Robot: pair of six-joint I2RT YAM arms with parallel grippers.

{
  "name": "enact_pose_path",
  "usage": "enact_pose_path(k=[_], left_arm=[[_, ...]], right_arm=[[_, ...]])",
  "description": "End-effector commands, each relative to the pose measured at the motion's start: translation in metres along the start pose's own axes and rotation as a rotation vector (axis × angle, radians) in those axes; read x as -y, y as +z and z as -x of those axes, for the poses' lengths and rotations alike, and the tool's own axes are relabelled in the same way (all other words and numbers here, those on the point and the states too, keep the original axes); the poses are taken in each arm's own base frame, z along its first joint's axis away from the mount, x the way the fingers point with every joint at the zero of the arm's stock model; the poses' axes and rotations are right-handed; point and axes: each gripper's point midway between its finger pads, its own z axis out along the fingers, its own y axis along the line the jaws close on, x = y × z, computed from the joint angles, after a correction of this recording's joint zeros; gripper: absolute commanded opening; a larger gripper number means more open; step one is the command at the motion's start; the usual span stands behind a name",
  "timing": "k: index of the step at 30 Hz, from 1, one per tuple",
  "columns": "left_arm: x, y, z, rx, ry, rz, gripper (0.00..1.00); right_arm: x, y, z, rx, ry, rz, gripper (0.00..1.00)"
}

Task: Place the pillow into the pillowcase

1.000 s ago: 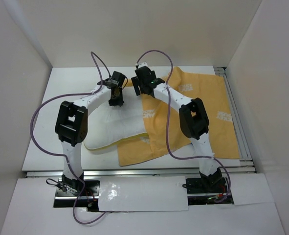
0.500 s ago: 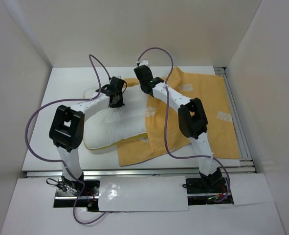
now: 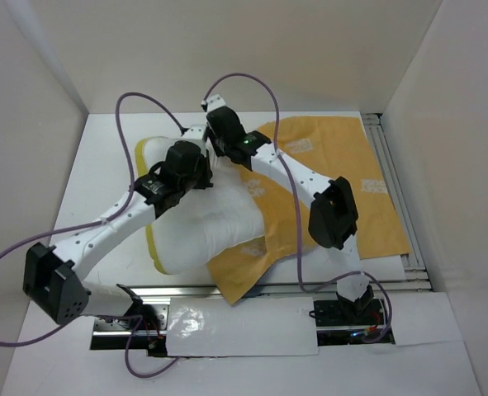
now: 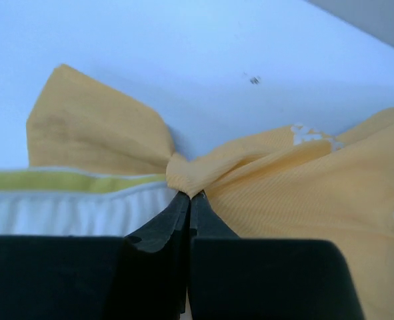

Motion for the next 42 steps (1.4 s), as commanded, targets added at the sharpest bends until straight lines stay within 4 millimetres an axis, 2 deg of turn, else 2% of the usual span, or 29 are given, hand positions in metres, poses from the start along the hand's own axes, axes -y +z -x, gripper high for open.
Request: enact_pose_path(k=[1, 4, 6, 7, 10, 12, 13, 15, 16, 17, 18, 19, 20, 24, 26, 27, 28, 29, 30, 31, 32, 33, 34, 35, 36, 37, 39, 40, 42], left_arm=[[0.014, -0.039, 0.085, 0.296, -0.107, -0.031, 0.0], [0.008, -0.041, 0.091, 0.333, -0.171, 0.027, 0.0], [0.014, -0.044, 0.093, 0.364, -0.186, 0.044, 0.0], [0.008, -0.042, 0.089, 0.376, -0.209, 0.088, 0.0], [0.007, -0.036, 0.072, 0.375, -0.232, 0.101, 0.0], [0.014, -0.047, 0.074, 0.403, -0.263, 0.047, 0.0], [0.012, -0.046, 0.063, 0.392, -0.274, 0.039, 0.0], [0.022, -0.065, 0.075, 0.476, -0.313, -0.042, 0.0], [0.019, -0.063, 0.066, 0.479, -0.327, -0.046, 0.0], [0.022, -0.069, 0.075, 0.525, -0.349, -0.084, 0.0], [0.023, -0.072, 0.074, 0.538, -0.356, -0.09, 0.0], [0.022, -0.071, 0.074, 0.545, -0.377, -0.087, 0.0], [0.016, -0.072, 0.076, 0.562, -0.412, -0.058, 0.0], [0.003, -0.049, 0.058, 0.497, -0.437, 0.061, 0.0], [0.0, -0.04, 0.048, 0.448, -0.44, 0.101, 0.0], [-0.004, -0.035, 0.039, 0.423, -0.433, 0.128, 0.0], [-0.006, -0.037, 0.039, 0.414, -0.434, 0.146, 0.08], [-0.012, -0.034, 0.028, 0.365, -0.417, 0.19, 0.47], [-0.018, -0.031, 0.02, 0.342, -0.408, 0.234, 0.65], [-0.02, -0.034, 0.02, 0.334, -0.436, 0.253, 0.75], [-0.03, -0.032, 0.002, 0.282, -0.411, 0.308, 0.85], [-0.031, -0.033, 0.001, 0.272, -0.404, 0.316, 0.9], [-0.032, -0.033, -0.001, 0.263, -0.398, 0.322, 0.91], [-0.034, -0.034, -0.004, 0.254, -0.391, 0.329, 0.91], [-0.036, -0.032, -0.013, 0.229, -0.377, 0.337, 0.91], [-0.038, -0.031, -0.018, 0.221, -0.371, 0.342, 0.93], [-0.036, -0.031, -0.026, 0.188, -0.346, 0.32, 0.93], [-0.034, -0.029, -0.033, 0.165, -0.314, 0.305, 0.93], [-0.018, -0.029, -0.041, 0.106, -0.179, 0.207, 0.93]], right_arm=[[-0.042, -0.088, 0.089, 0.223, 0.097, 0.211, 0.0], [-0.075, -0.124, 0.096, 0.226, 0.096, 0.407, 0.0], [-0.083, -0.145, 0.103, 0.236, 0.112, 0.492, 0.0], [-0.089, -0.154, 0.103, 0.226, 0.123, 0.545, 0.0], [-0.093, -0.182, 0.117, 0.273, 0.146, 0.627, 0.0], [-0.089, -0.186, 0.118, 0.279, 0.163, 0.633, 0.0], [-0.088, -0.183, 0.116, 0.273, 0.173, 0.644, 0.0], [-0.09, -0.171, 0.103, 0.228, 0.189, 0.648, 0.0], [-0.096, -0.173, 0.099, 0.216, 0.201, 0.684, 0.0], [-0.099, -0.16, 0.084, 0.175, 0.21, 0.693, 0.0], [-0.104, -0.153, 0.079, 0.169, 0.219, 0.709, 0.0], [-0.108, -0.152, 0.076, 0.157, 0.241, 0.725, 0.0], [-0.107, -0.139, 0.063, 0.124, 0.259, 0.713, 0.0], [-0.103, -0.107, 0.043, 0.061, 0.293, 0.691, 0.0], [-0.093, -0.094, 0.034, 0.021, 0.303, 0.638, 0.12], [-0.094, -0.091, 0.031, 0.009, 0.303, 0.635, 0.22], [-0.087, -0.089, 0.03, 0.001, 0.309, 0.623, 0.34], [-0.079, -0.082, 0.021, -0.019, 0.318, 0.604, 0.54], [-0.08, -0.079, 0.014, -0.034, 0.318, 0.601, 0.64], [-0.07, -0.078, 0.015, -0.029, 0.337, 0.588, 0.71], [-0.061, -0.071, 0.003, -0.056, 0.349, 0.572, 0.76], [-0.054, -0.077, 0.013, -0.025, 0.355, 0.577, 0.76], [-0.047, -0.073, 0.009, -0.036, 0.376, 0.564, 0.79], [-0.042, -0.079, 0.018, -0.012, 0.381, 0.579, 0.83], [-0.028, -0.077, 0.018, -0.007, 0.395, 0.559, 0.88], [-0.023, -0.084, 0.022, 0.003, 0.399, 0.564, 1.0], [-0.008, -0.086, 0.016, 0.001, 0.412, 0.526, 1.0], [0.004, -0.094, 0.02, 0.023, 0.419, 0.502, 1.0], [0.023, -0.096, 0.013, 0.038, 0.407, 0.417, 1.0]])
